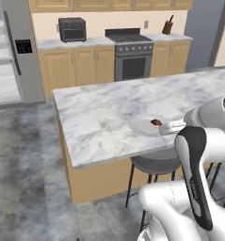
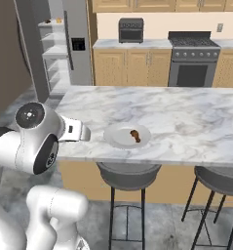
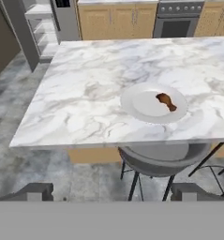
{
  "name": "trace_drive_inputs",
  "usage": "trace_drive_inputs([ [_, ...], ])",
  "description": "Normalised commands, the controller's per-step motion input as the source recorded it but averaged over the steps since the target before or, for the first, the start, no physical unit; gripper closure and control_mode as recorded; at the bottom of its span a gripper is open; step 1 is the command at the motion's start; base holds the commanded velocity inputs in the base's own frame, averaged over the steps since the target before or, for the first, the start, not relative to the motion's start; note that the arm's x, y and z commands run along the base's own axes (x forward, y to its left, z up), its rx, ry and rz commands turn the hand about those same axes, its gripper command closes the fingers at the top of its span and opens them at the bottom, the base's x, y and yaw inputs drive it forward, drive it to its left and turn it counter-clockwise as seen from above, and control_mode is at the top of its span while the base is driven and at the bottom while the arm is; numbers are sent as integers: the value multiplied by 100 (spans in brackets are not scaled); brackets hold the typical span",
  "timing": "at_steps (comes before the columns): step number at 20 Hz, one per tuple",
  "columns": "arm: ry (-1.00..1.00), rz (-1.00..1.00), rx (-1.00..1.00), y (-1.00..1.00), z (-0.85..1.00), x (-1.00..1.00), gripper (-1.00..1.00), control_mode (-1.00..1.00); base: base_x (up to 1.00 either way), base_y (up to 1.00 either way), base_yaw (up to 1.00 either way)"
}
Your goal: Take the cheese, chicken drumstick, and potato from the fridge and place them on the plate on the dining counter to create an appetizer plate.
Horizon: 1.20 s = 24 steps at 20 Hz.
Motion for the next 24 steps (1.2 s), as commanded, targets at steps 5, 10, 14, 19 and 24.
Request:
trace_drive_inputs([
  [5,0,0,0,0,0,0,-100,100,-40,100,0],
  [10,0,0,0,0,0,0,-100,100,-2,100,0],
  [14,0,0,0,0,0,0,-100,100,19,100,3],
  [19,0,0,0,0,0,0,-100,100,63,100,9],
  [24,0,0,0,0,0,0,-100,100,100,40,9],
])
